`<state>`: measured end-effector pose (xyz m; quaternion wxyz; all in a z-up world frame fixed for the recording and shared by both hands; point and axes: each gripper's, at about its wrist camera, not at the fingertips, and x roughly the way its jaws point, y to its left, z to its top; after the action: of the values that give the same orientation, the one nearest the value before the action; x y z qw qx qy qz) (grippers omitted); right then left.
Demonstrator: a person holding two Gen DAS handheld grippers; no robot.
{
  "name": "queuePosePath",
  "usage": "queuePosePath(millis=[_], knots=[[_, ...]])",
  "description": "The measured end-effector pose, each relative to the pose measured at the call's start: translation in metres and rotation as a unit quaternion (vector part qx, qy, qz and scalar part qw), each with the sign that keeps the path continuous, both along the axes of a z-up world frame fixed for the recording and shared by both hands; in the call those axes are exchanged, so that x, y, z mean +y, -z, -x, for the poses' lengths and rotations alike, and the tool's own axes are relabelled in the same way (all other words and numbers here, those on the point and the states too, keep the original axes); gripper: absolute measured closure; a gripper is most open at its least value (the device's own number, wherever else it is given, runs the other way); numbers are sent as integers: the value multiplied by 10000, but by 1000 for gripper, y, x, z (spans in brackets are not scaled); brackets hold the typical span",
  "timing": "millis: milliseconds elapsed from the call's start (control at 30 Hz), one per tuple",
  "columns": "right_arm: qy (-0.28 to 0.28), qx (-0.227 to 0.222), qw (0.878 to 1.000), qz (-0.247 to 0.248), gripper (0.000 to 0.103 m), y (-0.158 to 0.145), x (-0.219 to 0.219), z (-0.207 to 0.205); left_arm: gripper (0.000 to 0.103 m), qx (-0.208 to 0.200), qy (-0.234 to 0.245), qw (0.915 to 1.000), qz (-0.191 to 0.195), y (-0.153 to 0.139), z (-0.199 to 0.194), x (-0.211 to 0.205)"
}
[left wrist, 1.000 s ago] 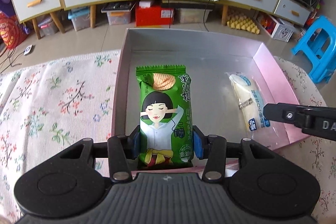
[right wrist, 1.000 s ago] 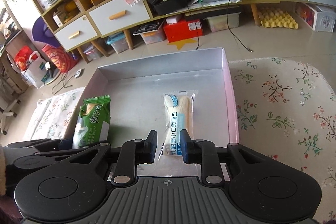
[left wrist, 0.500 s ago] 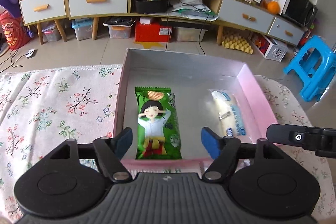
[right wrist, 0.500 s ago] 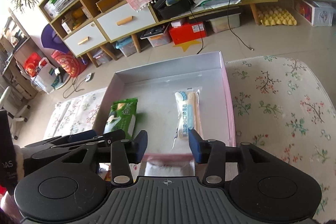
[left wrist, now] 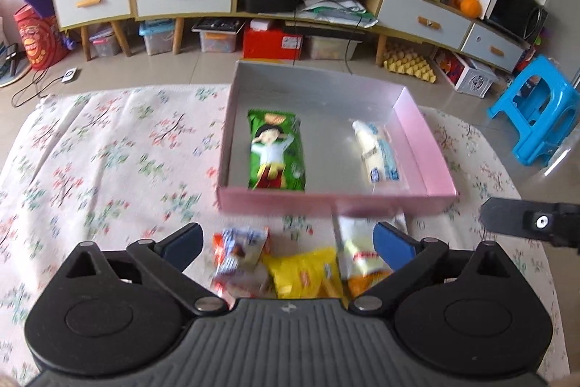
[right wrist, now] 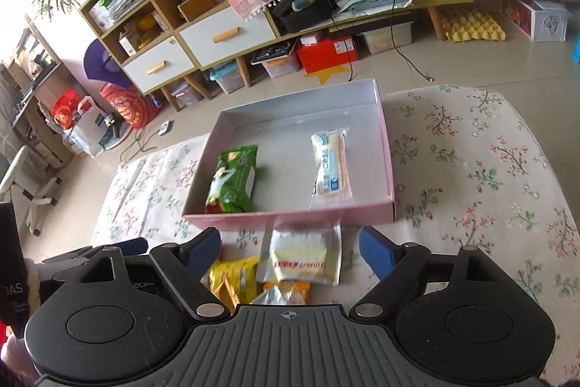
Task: Organize snacks
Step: 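Withdraw both tools from the box back over the snack pile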
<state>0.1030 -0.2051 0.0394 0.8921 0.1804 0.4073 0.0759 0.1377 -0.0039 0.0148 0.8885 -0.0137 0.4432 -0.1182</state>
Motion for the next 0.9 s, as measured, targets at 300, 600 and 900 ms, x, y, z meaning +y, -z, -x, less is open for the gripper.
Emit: queuePosePath(millis=[300, 600, 900], knots=[[-75, -46, 9999, 104, 14, 1, 4, 32, 0, 241, -228, 9994, 66, 8, 33, 20], [-95, -32, 9979, 642, 14, 29, 4, 53, 0, 353, -227, 9991, 102, 38, 55, 26], [-230, 36, 9942, 1050, 14, 45, -2, 66, 0, 280, -261, 9993, -19, 48, 64, 32]])
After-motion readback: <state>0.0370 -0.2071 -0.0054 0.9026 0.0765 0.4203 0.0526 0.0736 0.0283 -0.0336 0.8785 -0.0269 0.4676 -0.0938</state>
